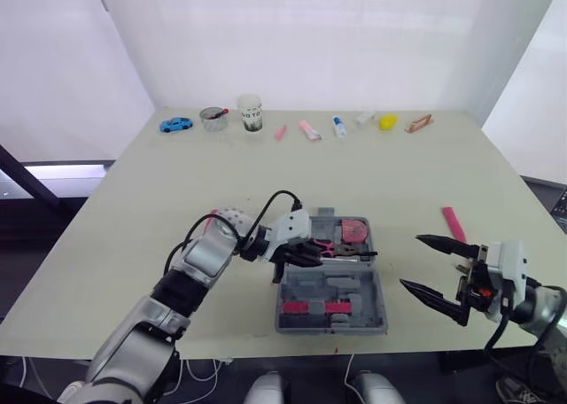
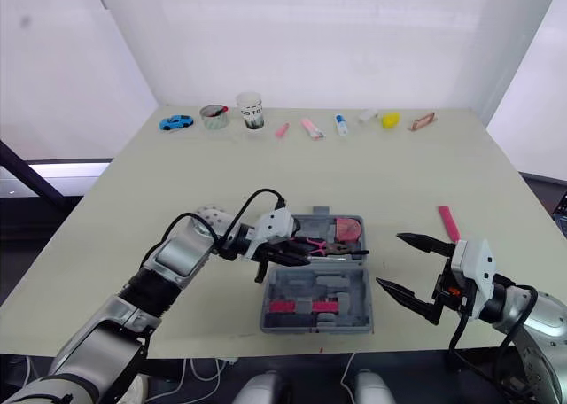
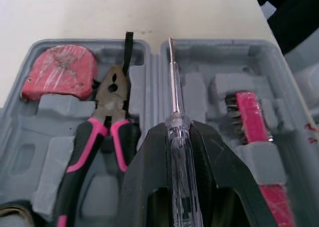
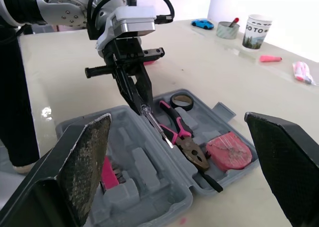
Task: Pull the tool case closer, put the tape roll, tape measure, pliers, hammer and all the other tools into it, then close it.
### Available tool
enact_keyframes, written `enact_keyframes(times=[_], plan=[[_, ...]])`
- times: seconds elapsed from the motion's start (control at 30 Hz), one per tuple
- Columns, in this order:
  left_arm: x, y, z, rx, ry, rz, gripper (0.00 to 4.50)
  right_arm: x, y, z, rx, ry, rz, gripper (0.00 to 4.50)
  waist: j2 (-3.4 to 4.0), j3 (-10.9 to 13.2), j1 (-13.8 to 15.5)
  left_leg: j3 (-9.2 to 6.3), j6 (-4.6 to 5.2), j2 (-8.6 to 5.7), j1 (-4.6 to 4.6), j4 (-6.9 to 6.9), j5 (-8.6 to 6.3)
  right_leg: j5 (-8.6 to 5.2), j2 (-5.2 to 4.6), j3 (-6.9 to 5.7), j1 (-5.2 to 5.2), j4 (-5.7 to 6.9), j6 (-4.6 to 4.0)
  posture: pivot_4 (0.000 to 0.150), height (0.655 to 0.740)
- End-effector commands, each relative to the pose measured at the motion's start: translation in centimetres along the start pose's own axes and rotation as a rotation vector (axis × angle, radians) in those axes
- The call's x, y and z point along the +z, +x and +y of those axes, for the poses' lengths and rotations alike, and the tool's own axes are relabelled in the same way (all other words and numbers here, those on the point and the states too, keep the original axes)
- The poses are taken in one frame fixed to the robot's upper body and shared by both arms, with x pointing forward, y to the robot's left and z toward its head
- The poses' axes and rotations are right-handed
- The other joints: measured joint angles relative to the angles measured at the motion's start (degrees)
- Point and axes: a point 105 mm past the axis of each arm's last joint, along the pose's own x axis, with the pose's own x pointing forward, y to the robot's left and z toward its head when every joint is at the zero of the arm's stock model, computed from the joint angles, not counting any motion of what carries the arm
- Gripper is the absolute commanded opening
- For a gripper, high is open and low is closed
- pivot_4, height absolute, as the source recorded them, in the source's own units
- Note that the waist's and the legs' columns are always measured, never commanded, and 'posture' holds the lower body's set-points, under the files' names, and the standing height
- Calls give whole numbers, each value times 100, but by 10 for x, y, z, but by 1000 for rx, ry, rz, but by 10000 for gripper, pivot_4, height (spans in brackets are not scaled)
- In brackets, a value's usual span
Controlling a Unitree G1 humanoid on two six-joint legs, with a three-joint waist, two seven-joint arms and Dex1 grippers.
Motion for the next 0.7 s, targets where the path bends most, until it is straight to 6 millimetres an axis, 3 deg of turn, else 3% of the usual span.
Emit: enact_keyframes(times=[0.03, 0.23, 0.7], plan=[[1, 1, 0, -31, 10, 42, 1198, 13, -2, 0, -20, -61, -32, 45000, 0, 0, -5, 0, 0, 0, 0, 0, 0, 0, 0, 0, 0, 0, 0, 1500, 7400], [-11, 4, -1, -33, -35, 141, 1198, 13, -1, 0, -34, -70, -37, 45000, 0, 0, -26, -4, 0, 0, 1, 0, 0, 0, 1, -2, 0, 4, 0, 1500, 7400], [-9, 17, -4, -17, -95, 176, 1198, 1, -10, 0, 21, -40, 69, 45000, 0, 0, -19, -2, 0, 1, 0, 8, 0, 0, 0, 0, 0, 5, 0, 1500, 7400]])
